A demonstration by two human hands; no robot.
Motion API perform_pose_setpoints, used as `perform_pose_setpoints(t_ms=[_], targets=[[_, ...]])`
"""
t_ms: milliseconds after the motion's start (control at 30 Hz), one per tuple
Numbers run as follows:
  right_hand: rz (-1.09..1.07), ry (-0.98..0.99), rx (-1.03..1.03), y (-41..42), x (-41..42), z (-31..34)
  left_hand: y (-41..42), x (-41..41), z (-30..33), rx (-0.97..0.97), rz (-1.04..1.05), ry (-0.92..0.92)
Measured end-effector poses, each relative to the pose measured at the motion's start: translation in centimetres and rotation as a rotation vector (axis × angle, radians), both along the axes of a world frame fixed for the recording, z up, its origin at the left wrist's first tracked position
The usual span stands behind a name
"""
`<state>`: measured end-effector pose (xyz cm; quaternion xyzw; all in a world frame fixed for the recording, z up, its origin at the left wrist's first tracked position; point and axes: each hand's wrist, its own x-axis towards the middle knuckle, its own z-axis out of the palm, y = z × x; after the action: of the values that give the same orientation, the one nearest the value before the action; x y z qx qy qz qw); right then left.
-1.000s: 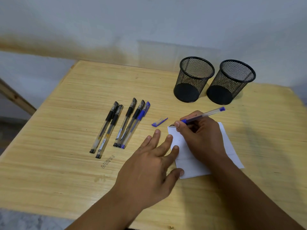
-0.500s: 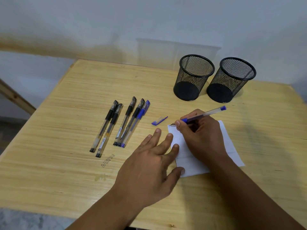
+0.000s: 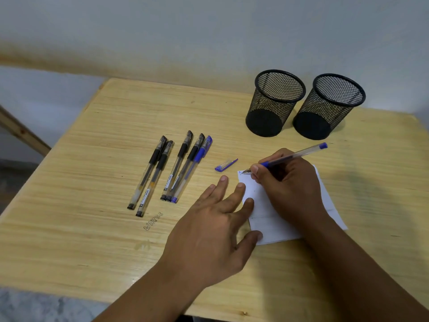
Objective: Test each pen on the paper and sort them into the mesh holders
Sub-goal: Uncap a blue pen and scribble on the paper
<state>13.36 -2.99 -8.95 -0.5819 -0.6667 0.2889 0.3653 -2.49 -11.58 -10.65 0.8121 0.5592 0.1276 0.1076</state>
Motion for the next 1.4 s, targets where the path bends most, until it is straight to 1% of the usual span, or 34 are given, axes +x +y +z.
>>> perform_pose_setpoints(t_ms=[67, 567, 833, 1000, 1400], targets=[[-0.02, 0.017, 0.004, 0.03, 0.01, -0.1, 0.01, 0.03, -0.07, 0.004, 0.004, 0.002], [-0.026, -0.039, -0.011, 0.04, -0.22, -0.04, 0.08, 0.0, -0.1, 0.004, 0.01, -0.01], [-0.015, 0.006, -0.039, -0.16, -0.13, 0.08, 0.03, -0.01, 0.11, 0.014, 0.006, 0.007], [-0.041, 0.046, -0.043, -0.01, -0.13, 0.12, -0.01, -0.05, 0.1, -0.019, 0.003, -0.021], [-0.051, -0.042, -0.027, 0.02, -0.4, 0.08, 0.03, -0.1, 0.09, -0.008, 0.002, -0.022]])
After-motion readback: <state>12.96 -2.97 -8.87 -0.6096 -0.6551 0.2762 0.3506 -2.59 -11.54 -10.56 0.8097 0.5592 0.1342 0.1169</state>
